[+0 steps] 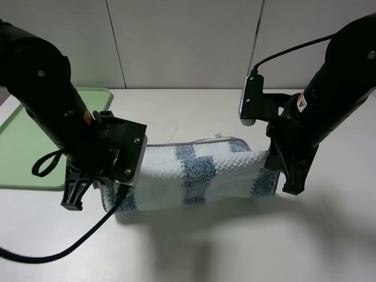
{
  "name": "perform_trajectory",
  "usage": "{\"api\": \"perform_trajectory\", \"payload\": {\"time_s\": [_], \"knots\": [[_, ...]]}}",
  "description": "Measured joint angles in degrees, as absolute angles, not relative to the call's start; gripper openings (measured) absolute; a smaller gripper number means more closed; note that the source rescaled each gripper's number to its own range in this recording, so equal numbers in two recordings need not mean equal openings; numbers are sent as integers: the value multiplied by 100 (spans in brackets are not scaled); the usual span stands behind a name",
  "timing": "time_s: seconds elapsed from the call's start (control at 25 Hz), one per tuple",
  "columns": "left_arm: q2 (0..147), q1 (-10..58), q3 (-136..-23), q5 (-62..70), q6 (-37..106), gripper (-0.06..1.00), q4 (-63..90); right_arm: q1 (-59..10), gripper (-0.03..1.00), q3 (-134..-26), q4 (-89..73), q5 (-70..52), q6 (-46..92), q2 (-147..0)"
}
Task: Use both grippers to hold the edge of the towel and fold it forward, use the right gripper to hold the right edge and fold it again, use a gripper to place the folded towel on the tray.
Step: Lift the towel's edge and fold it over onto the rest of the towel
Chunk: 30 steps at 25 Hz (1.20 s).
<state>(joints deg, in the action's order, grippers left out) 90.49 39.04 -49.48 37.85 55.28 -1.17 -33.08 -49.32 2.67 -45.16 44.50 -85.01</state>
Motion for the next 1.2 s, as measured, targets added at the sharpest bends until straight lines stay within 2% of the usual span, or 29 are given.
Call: {"api": "perform_trajectory", "payload": {"time_s": [0.36,0.72,1.2], "knots": [[9215,3867,-4948,3190,5485,0,-225,-3308,0,-5060,493,-4305,4450,-8962],[9215,3368,-4929,2803,5457,0,-227,-3308,0,-5734,579,-4299,4474,-9596],[9637,3135,-4929,2260,5442,0,-232,-3210,0,-5780,724,-3958,4513,-9868]]}}
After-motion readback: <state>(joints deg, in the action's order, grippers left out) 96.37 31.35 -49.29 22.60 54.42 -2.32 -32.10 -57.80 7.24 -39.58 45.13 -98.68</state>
